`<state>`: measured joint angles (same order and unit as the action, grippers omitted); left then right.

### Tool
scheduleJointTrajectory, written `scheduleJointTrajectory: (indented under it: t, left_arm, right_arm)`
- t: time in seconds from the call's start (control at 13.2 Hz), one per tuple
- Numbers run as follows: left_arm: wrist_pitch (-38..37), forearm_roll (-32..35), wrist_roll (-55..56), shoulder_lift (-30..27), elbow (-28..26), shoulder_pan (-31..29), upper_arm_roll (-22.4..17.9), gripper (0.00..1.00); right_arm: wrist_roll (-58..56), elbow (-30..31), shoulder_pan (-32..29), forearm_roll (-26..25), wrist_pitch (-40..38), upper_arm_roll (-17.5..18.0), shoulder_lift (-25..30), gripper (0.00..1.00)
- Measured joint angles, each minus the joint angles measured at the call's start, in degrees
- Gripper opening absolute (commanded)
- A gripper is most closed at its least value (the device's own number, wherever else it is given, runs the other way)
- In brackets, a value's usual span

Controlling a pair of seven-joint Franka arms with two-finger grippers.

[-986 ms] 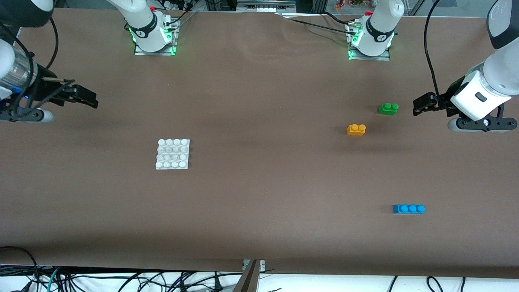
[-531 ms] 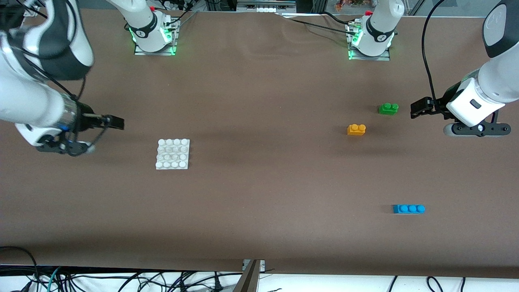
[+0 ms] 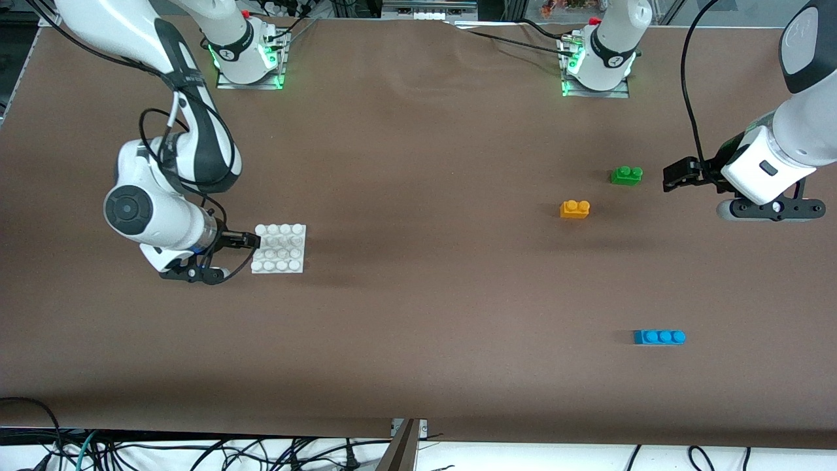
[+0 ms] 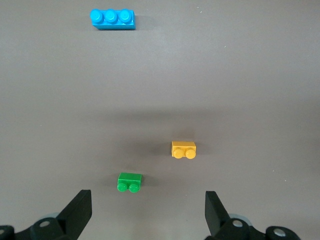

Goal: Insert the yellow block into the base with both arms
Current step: 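Reach the right gripper down to the white base plate, then close the right gripper on the white base plate's edge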

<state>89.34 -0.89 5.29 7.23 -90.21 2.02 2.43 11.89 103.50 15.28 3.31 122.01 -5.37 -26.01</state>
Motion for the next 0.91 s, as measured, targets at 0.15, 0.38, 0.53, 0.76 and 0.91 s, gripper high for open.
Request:
scheduleJointTrajectory:
  t: [0.15, 0.38, 0.53, 0.76, 0.91]
  left_arm:
    - [0.0, 0.0, 0.0, 0.0, 0.0, 0.0, 0.0, 1.00]
    - [0.0, 0.0, 0.0, 0.0, 0.0, 0.0, 0.0, 1.00]
    - [0.0, 0.0, 0.0, 0.0, 0.0, 0.0, 0.0, 1.00]
    - [0.0, 0.0, 0.0, 0.0, 0.0, -0.1, -0.1, 1.00]
    - [0.0, 0.0, 0.0, 0.0, 0.3, -0.2, -0.1, 1.00]
  right_arm:
    - [0.5, 3.1, 0.0, 0.0, 4.9, 0.0, -0.6, 0.99]
    - [3.6, 5.8, 0.0, 0.1, 7.8, 1.4, -1.1, 0.99]
    - [5.2, 6.0, 0.2, 0.1, 9.6, 2.8, -2.0, 0.99]
    - [5.4, 6.4, 0.4, 0.1, 11.7, 3.0, -3.1, 0.99]
    - [5.4, 6.9, 0.4, 0.1, 12.3, 2.9, -3.1, 0.99]
